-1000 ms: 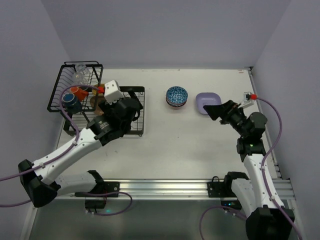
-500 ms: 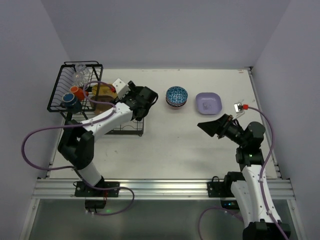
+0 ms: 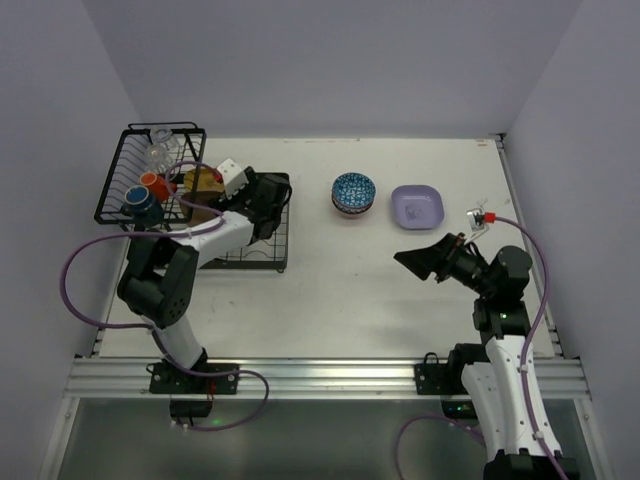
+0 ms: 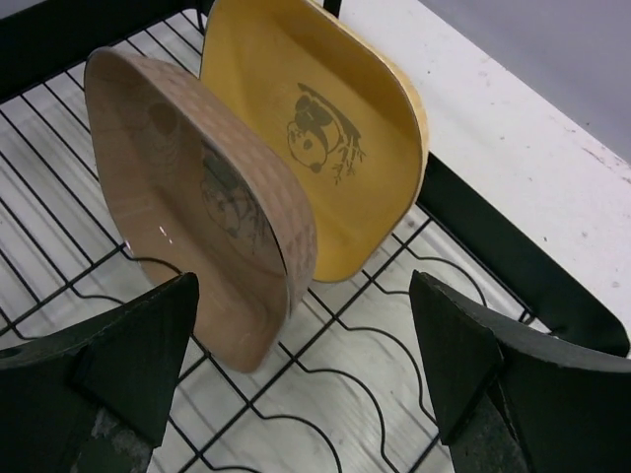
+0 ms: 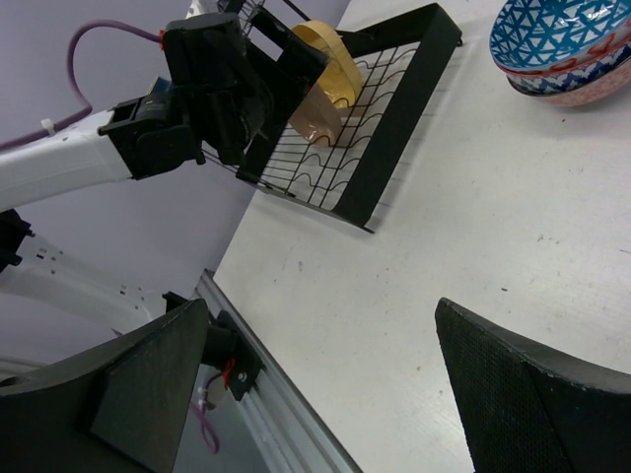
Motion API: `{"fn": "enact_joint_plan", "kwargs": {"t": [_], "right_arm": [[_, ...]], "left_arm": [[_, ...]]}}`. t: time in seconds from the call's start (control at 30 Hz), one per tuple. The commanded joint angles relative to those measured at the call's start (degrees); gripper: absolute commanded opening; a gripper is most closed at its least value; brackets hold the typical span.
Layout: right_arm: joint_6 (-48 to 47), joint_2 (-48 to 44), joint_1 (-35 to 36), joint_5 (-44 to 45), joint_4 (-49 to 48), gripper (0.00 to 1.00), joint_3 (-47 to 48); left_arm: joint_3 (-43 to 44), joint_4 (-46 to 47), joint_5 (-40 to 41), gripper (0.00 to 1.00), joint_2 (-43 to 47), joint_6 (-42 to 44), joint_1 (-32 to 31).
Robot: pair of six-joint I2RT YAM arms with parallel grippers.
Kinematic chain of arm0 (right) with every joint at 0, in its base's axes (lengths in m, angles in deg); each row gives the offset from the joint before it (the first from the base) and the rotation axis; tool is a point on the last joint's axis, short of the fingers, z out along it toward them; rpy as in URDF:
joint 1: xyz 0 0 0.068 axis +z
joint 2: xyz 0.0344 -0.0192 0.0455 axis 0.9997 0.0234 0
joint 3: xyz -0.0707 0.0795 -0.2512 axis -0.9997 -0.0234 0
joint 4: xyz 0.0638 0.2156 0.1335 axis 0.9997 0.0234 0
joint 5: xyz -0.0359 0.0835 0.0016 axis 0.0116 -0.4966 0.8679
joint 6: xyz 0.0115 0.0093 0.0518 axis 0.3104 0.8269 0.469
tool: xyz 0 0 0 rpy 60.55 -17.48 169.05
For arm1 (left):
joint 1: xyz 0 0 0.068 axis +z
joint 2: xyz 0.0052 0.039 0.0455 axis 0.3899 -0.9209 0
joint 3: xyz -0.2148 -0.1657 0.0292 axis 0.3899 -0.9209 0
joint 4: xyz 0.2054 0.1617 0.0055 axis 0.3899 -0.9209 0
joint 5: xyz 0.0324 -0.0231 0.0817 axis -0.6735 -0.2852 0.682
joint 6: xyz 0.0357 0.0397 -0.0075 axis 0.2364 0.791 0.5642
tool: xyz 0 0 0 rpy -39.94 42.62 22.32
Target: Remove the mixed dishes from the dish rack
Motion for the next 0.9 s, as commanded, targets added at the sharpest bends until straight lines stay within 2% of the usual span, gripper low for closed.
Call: {"fn": "enact_joint_plan", "kwargs": {"t": [0.0,0.07,0.3,0.4,0.47,0.5,0.6,0.77,0.87], "right_arm": [[-0.7,-1.0,-0.1,-1.3,0.3,0.99,2.9],[-0.6,-1.1,-0.1,-1.2,0.6,0.99,3.5],[-1.4,-1.8,-0.1,-1.1,1.1,0.99,3.7],[-1.6,-1.7,-0.1,-1.4,1.1,0.99,3.7],[-1.8,-1.5,-0.1,-1.4,1.1,0.99,3.8],[-1.8,-1.4,-0.1,-1.4,1.1,0.99,3.8],[-2.1,-1.3,-0.1,-1.4,1.1,0.99,3.9],[-2.3,-1.0,-0.1,-1.5,1.1,0.99,3.9],[-2.5,-1.0,-0.1,-1.5,1.1,0.99,3.8]], "left_arm": [[-1.4,17.7,-0.6,0.91,1.5,12.6,1.9],[-0.2,17.2,-0.8,0.90,0.3,13.2,2.2],[-0.2,18.4,-1.4,0.76,-1.8,15.1,3.2],[-0.6,18.1,-1.3,0.60,-1.9,14.6,3.6],[-1.3,18.5,-1.5,0.59,-1.7,14.4,3.8],[-1.6,18.5,-1.8,0.53,-1.7,14.3,4.0],[-2.5,18.5,-1.8,0.46,-1.6,13.8,4.1],[-4.3,17.9,-1.8,0.40,-0.8,11.4,4.1],[-5.3,17.7,-1.5,0.31,-0.6,10.4,4.1]]}}
